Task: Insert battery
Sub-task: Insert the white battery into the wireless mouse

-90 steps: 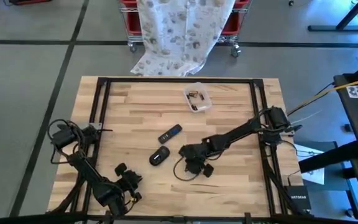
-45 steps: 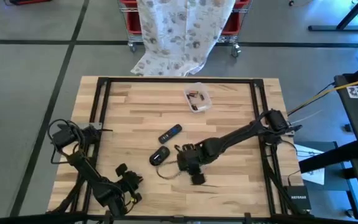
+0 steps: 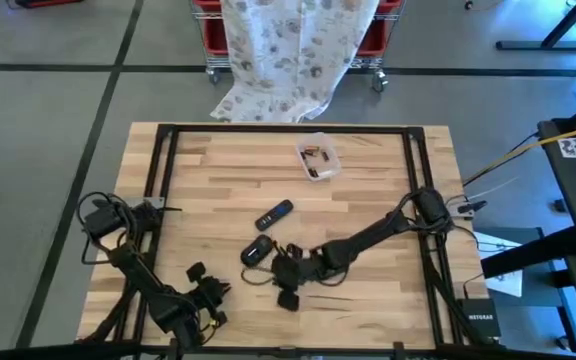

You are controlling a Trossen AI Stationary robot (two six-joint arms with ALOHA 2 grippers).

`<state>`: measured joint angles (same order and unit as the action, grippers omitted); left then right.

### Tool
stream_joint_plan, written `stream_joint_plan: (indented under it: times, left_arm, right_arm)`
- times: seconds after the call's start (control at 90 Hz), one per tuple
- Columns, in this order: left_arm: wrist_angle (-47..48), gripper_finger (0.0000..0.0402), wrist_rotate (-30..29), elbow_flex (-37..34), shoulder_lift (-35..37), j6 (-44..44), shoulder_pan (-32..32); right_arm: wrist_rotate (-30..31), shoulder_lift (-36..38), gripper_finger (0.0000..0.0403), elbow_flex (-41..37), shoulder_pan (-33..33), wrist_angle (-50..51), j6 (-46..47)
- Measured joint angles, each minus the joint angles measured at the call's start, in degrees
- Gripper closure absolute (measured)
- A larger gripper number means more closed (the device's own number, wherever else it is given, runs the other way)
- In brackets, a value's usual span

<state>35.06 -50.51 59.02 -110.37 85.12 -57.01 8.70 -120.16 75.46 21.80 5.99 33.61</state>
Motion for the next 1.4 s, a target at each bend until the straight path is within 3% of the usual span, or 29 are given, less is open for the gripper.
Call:
stream_joint_plan:
  times: [0.178, 0.7, 1.122, 1.4]
  left_arm:
    - [0.0, 0.0375, -0.1, 0.0, 0.0, -0.1, 0.0]
    - [-1.6, 0.0375, 0.1, 0.0, 0.0, 0.0, 0.0]
    - [-1.5, 0.0375, 0.1, 0.0, -0.1, 0.1, 0.0]
    - [-1.5, 0.0375, 0.1, 0.0, -0.1, 0.2, 0.0]
  right_arm:
    - [6.8, 0.1, 0.0397, -0.4, -0.3, 8.6, 0.7]
    - [4.6, 0.6, 0.0401, -0.3, 5.2, 14.1, -1.0]
    - [4.8, 1.6, 0.0401, -0.2, 12.6, 23.7, 4.1]
    - [14.7, 1.5, 0.0400, -0.4, 16.6, 28.4, 15.1]
